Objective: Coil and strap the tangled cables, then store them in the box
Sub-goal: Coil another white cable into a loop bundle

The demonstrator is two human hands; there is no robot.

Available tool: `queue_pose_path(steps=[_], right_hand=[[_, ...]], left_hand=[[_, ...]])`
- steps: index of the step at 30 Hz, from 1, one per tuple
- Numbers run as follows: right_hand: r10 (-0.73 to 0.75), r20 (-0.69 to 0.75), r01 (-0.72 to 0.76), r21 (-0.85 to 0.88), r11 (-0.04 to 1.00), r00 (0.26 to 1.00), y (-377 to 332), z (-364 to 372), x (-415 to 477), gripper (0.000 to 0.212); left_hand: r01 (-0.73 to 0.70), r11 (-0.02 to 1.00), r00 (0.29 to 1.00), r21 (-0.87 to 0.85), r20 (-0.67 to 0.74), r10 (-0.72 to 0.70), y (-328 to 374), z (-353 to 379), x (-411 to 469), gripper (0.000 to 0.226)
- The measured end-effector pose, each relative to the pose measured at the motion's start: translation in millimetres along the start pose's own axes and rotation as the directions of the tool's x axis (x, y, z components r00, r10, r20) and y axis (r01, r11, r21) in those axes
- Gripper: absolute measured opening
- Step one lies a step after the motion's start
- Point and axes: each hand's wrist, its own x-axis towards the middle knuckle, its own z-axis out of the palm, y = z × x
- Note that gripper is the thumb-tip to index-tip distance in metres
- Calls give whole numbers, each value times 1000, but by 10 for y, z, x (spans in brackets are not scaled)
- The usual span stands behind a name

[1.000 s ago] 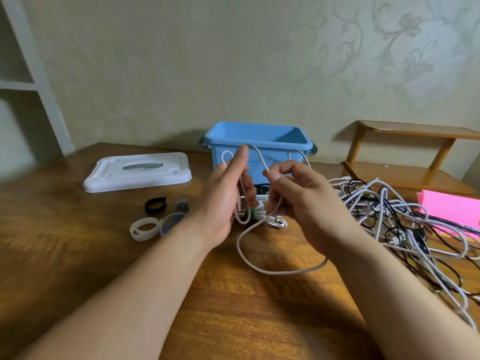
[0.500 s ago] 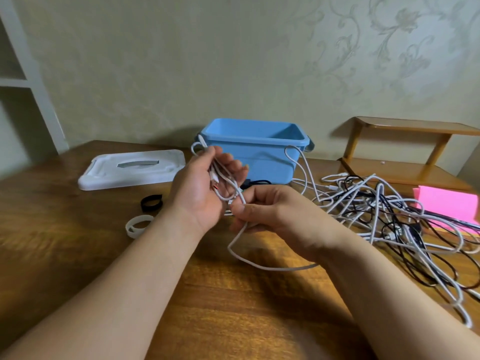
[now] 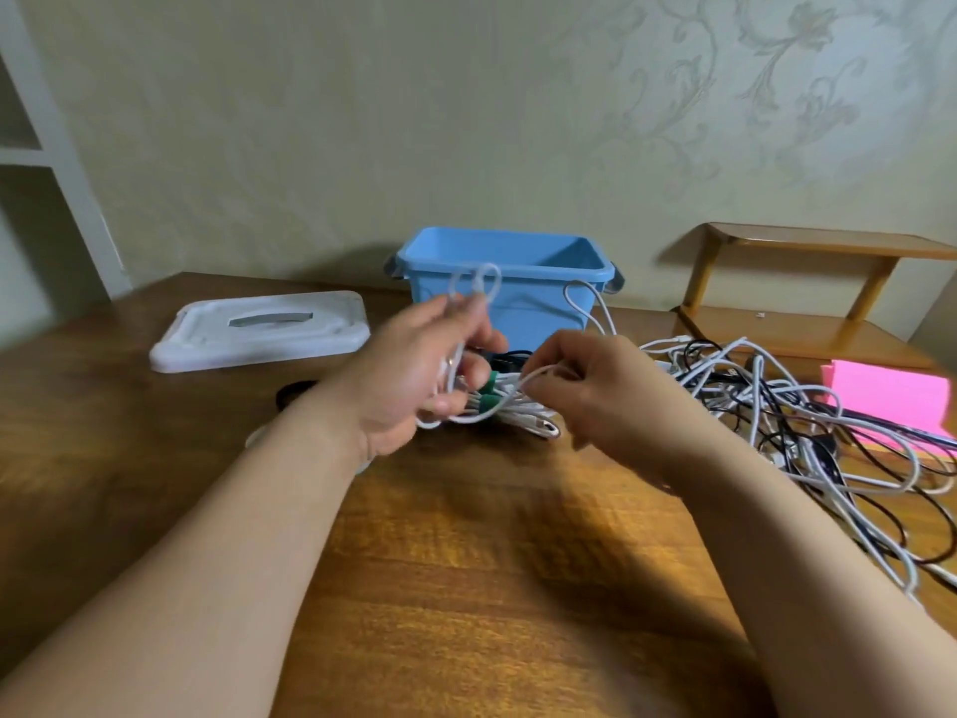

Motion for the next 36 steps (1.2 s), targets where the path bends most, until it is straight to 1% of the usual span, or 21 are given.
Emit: queue_pose_path(steps=[1, 2, 3, 4, 6, 9, 12, 15, 18, 20, 23, 24, 26, 27, 28, 30, 31, 32, 33, 35, 36], right_hand=[[30, -30, -28, 70, 997, 999, 6, -4, 18, 5], [62, -28, -57, 140, 988, 998, 10, -8, 33, 6], [89, -19, -83, 212, 974, 996, 10, -10, 48, 12], [110, -15, -102, 273, 957, 994, -7, -17, 54, 15], [102, -20, -89, 341, 936, 995, -36, -33, 44, 12], [73, -58, -45, 382, 923, 996, -39, -50, 38, 9], [50, -86, -11, 405, 914, 995, -22, -49, 48, 4], [21, -95, 18, 400, 917, 995, -32, -34, 39, 7], [2, -116, 40, 363, 931, 993, -38, -13, 38, 9], [-20, -148, 61, 273, 960, 989, -32, 0, 40, 11], [-70, -192, 95, 127, 987, 979, -36, 13, 29, 11], [-69, -190, 89, 99, 991, 979, -45, 9, 20, 13], [-36, -125, 47, 89, 995, 992, -71, -30, -4, 18], [-13, -64, 19, 91, 996, 998, -77, -63, -16, 19], [6, 7, -7, 83, 997, 1000, -85, -99, -32, 19], [12, 124, -17, 38, 999, 992, -88, -160, -68, 18], [2, 145, -4, 15, 1000, 989, -85, -173, -77, 18], [-14, 135, 14, 3, 1000, 991, -87, -172, -76, 18], [-31, 101, 31, 2, 1000, 994, -86, -151, -65, 19], [-50, 19, 50, 42, 998, 999, -94, -78, -49, 19], [-59, -9, 59, 60, 996, 998, -104, -31, -43, 19]], left_hand=[[-9, 986, 1000, 165, -8, 11, -55, 68, 3, 27], [-18, 952, 1000, 306, 4, 17, -115, 119, 8, 27], [-29, 919, 999, 392, 28, 20, -162, 152, 11, 27], [-41, 903, 998, 428, 52, 21, -192, 172, 8, 26], [-59, 894, 997, 444, 79, 26, -219, 181, 11, 25], [-65, 889, 994, 454, 105, 19, -219, 188, 5, 27], [-117, 867, 989, 485, 134, 59, -214, 188, -4, 27], [-135, 820, 988, 556, 139, 69, -245, 189, 18, 26], [-142, 857, 983, 495, 171, 64, -282, 204, 32, 16], [-130, 852, 984, 508, 173, 47, -277, 224, 45, 12], [-185, 774, 979, 605, 183, 91, -212, 268, 16, 8], [-205, 748, 977, 631, 181, 115, -201, 252, 16, 10], [-204, 716, 979, 667, 120, 167, -176, 187, 17, 21], [-178, 742, 979, 646, 42, 198, -164, 136, 21, 24], [-145, 798, 973, 585, -60, 221, -153, 70, 37, 26], [-101, 917, 951, 385, -233, 202, -115, -29, 60, 26], [-82, 950, 945, 300, -281, 170, -107, -46, 71, 27], [-63, 970, 945, 236, -298, 134, -110, -35, 78, 31], [-48, 982, 954, 183, -284, 100, -115, 11, 64, 33], [-40, 996, 973, 81, -224, 57, -155, 140, 53, 34], [-43, 997, 977, 57, -205, 54, -167, 205, 48, 37]])
